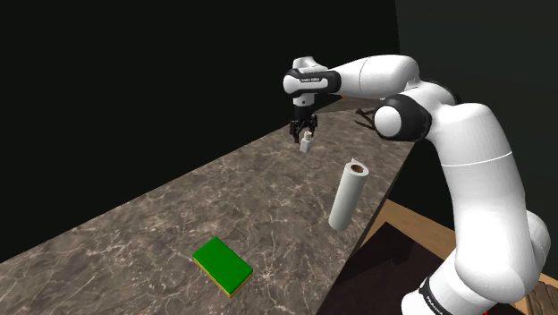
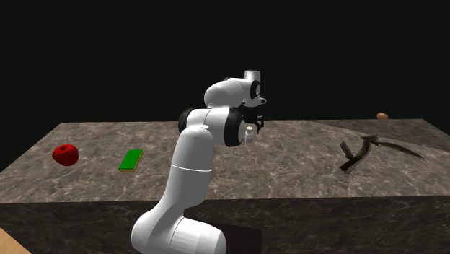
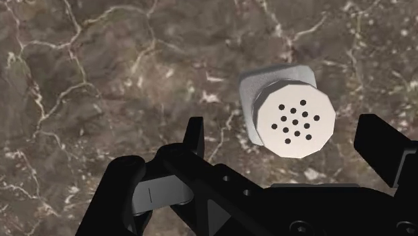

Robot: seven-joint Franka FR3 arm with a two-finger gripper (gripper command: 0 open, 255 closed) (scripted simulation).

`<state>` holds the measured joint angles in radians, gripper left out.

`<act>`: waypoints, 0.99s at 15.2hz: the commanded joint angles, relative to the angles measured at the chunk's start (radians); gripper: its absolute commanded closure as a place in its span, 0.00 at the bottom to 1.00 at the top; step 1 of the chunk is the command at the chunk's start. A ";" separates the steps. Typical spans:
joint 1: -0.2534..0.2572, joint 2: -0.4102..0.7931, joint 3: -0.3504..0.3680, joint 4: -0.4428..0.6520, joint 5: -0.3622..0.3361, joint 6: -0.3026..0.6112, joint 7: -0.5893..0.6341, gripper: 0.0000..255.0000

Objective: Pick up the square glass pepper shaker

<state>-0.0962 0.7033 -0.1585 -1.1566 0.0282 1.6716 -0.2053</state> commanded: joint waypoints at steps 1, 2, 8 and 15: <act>0.001 -0.001 0.000 -0.006 0.000 0.006 0.000 1.00; 0.000 -0.001 0.000 -0.006 0.000 0.006 0.000 1.00; 0.001 0.000 0.000 -0.005 0.000 0.005 0.000 1.00; -0.002 -0.006 -0.001 0.053 -0.001 -0.058 -0.001 1.00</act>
<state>-0.0968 0.6937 -0.1594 -1.1233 0.0272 1.6298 -0.2061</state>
